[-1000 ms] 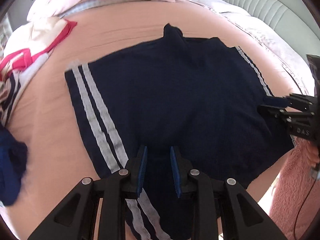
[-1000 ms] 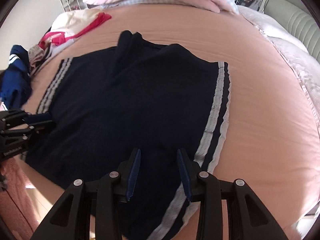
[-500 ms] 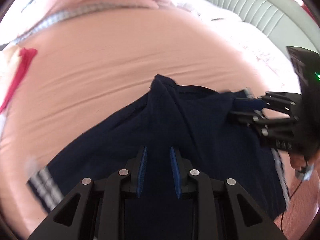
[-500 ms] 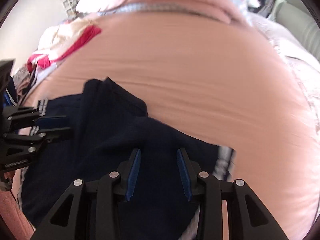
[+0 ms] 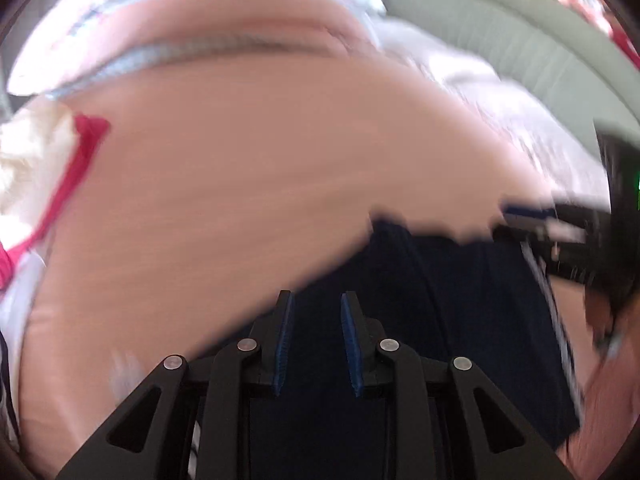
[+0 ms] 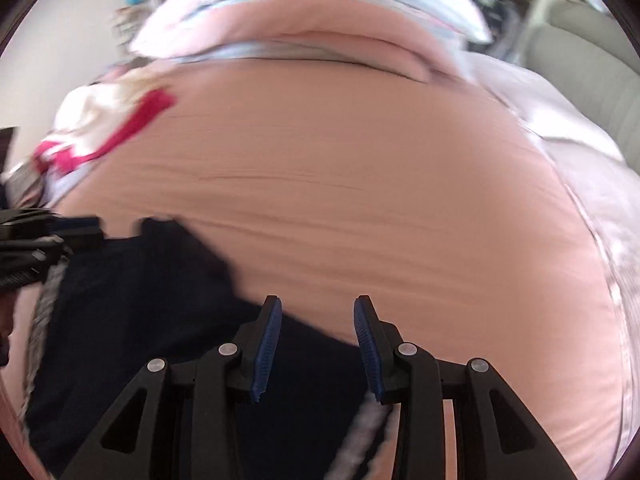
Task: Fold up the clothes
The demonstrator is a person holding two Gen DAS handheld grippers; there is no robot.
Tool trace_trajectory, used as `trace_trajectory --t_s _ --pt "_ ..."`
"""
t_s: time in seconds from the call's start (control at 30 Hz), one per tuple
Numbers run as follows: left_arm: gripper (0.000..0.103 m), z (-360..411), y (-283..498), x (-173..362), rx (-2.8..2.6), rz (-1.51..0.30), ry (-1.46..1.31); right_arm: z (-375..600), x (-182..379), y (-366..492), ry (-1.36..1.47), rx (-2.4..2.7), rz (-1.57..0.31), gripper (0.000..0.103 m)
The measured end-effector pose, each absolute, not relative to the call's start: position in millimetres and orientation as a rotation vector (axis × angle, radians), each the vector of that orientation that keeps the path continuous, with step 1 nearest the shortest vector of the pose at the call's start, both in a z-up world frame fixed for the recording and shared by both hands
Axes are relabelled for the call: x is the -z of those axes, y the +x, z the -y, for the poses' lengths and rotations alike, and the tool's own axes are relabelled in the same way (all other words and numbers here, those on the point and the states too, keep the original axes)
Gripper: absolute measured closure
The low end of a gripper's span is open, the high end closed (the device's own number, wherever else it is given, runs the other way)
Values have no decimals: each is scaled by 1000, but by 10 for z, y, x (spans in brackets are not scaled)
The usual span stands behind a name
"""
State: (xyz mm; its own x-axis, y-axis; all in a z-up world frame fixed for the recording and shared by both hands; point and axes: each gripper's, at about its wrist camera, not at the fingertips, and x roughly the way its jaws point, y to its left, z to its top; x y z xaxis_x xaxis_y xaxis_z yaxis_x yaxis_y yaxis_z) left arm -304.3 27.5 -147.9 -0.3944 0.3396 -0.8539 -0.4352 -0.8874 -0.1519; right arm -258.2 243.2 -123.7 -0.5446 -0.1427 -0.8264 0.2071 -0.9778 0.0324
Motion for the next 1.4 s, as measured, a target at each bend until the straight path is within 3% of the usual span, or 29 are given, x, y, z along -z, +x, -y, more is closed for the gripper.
trace_trajectory --t_s 0.1,0.17,0.33,0.43,0.53,0.63,0.9,1.1,1.17,1.4 --pt "82 -354 -2955 1663 -2230 -226 -1424 -2090 1281 -2599 1364 2390 -90 66" --pt "82 -407 -2969 1709 -2253 -244 -1409 -1857 1396 -2615 1401 2323 -182 66" --pt "80 -545 -3155 1728 -2429 -284 -1318 -1787 1586 -2765 1432 2440 -233 69" --pt "79 -503 -3223 1682 -2535 -188 -1308 -1925 1534 -2861 1464 2664 -267 67" --pt "79 -386 -3081 1529 -2573 -81 -1259 -2051 1402 -2815 1418 2682 -88 67" --pt "79 -265 -2873 1455 -2480 -39 -1289 -1879 1250 -2621 1303 2583 -109 66" --pt "79 -126 -2688 1603 -2417 -117 -1370 -1353 1711 -3044 1444 2213 -199 70" --pt "79 -32 -2863 1554 -2547 -30 -1319 -1422 1555 -3167 1339 2492 -206 68" --pt "79 -44 -2776 1426 -2573 -16 -1286 -1464 1457 -3163 1327 2500 -126 67" --pt "79 89 -2318 1375 -2486 19 -1375 -1667 1213 -2563 1353 2444 -97 67"
